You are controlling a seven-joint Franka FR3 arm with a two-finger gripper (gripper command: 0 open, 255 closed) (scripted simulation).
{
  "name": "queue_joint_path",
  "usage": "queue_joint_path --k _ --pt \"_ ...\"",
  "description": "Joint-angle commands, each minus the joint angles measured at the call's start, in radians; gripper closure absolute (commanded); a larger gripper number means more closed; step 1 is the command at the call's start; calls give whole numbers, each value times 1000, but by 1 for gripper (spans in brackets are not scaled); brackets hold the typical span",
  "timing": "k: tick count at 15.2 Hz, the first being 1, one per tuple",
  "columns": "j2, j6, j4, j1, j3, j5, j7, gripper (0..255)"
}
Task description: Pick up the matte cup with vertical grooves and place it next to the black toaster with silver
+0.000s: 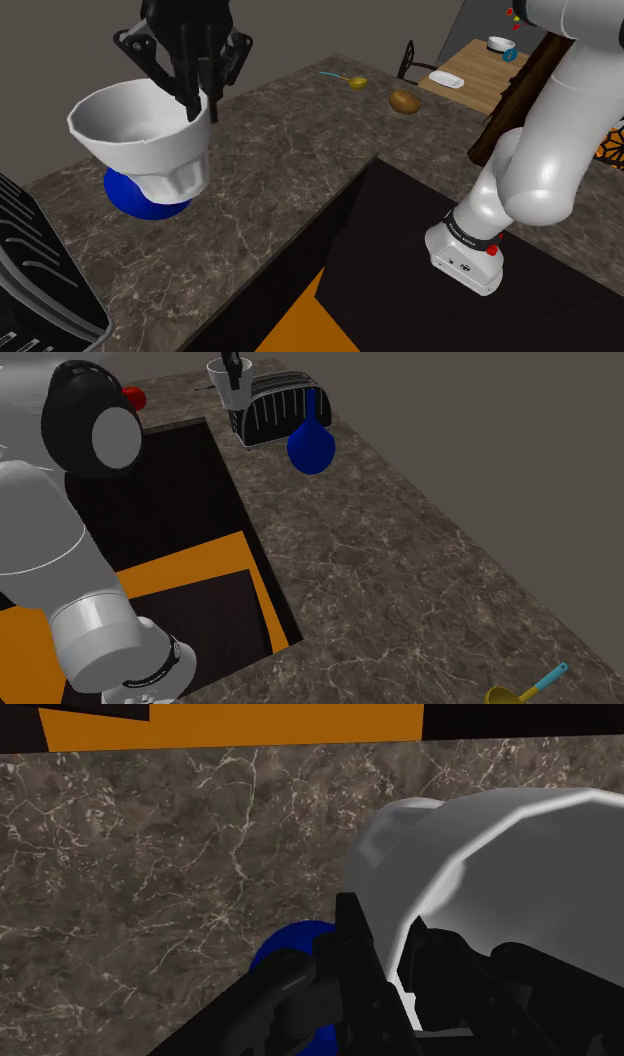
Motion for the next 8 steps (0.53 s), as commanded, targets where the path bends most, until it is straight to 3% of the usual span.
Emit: queue_joint_path --k 1,6,7,8 --pt "89 -24 106 58 20 -61 67 255" --pt "352 -144 473 272 18 -225 187 255" --pt "506 -254 746 408 -7 -304 204 255" --pt "469 -209 662 379 -7 -282 206 255"
